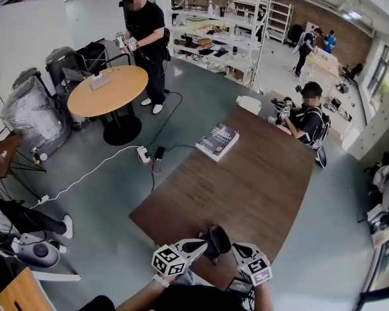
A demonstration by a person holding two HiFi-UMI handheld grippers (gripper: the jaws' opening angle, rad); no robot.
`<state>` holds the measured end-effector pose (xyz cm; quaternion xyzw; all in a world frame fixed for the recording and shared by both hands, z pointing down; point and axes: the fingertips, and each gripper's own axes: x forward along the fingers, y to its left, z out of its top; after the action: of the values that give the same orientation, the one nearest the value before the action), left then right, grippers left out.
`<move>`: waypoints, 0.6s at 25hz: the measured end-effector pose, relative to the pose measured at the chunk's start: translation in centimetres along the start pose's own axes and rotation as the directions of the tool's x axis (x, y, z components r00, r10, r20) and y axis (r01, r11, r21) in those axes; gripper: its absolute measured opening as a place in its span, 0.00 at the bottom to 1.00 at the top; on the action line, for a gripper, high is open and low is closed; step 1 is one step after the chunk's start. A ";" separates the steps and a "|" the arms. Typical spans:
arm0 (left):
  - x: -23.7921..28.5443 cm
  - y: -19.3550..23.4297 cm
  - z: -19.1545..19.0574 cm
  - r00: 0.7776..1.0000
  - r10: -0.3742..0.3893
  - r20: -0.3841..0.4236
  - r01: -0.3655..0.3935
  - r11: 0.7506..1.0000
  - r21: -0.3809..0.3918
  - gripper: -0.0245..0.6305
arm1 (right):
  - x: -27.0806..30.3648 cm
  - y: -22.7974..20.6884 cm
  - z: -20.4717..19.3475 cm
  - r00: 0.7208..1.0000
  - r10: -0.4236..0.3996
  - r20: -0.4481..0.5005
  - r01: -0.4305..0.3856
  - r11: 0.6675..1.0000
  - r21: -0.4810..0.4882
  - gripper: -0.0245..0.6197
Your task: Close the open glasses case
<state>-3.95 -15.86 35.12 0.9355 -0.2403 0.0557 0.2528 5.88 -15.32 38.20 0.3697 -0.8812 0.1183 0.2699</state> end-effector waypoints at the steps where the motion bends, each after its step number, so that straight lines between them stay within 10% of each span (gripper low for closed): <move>1: 0.1 0.4 -0.2 1.000 0.004 -0.007 -0.004 1.000 -0.001 0.05 | 0.3 -0.2 -0.2 1.000 0.002 -0.006 -0.002 1.000 0.003 0.02; 15: 3.2 4.8 -6.6 0.983 -0.029 -0.181 0.027 1.000 -0.014 0.05 | 4.6 -4.3 -3.7 0.995 -0.048 -0.083 0.059 0.990 0.130 0.02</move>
<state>-3.35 -17.59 43.67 0.9284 -0.2035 0.1359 0.2797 7.68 -19.52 43.91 0.4053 -0.8496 0.1839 0.2828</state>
